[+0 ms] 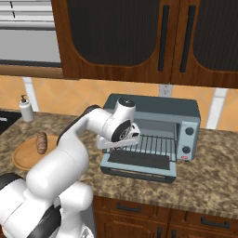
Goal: Pick up the kebab skewer and baguette bread, and place them inside the toaster oven. Close the toaster oven door and start by setting the timer.
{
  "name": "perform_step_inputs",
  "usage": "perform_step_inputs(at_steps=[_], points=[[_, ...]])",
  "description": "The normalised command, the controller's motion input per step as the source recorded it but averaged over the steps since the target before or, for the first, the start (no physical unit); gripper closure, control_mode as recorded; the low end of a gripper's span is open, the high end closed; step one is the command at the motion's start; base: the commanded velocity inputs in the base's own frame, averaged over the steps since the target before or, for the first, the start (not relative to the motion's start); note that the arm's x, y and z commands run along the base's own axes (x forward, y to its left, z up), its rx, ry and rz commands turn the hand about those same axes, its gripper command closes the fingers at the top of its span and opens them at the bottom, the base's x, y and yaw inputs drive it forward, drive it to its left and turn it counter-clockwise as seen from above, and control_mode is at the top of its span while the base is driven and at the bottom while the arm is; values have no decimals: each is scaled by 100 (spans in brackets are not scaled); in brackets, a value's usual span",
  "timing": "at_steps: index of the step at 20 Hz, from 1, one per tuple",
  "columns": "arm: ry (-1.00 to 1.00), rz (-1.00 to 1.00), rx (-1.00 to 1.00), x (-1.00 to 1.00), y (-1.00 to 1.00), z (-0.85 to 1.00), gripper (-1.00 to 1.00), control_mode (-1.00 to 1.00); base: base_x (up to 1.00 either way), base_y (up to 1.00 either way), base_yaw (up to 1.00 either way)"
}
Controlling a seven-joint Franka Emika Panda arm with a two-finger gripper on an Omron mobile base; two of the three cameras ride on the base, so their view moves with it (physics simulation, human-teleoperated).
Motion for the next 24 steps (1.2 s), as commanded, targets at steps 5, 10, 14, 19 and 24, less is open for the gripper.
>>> perform_step_inputs(at_steps=[5,10,14,19,24], points=[[0,-4,0,0,0,-3,-100,-100,0,0,0],[0,-3,0,0,0,0,-100,-100,0,0,0],[0,-4,0,0,0,53,-100,-100,0,0,0],[0,-4,0,-46,22,77,-100,-100,0,0,0],[-6,-18,1,-100,67,31,-100,-100,0,0,0]])
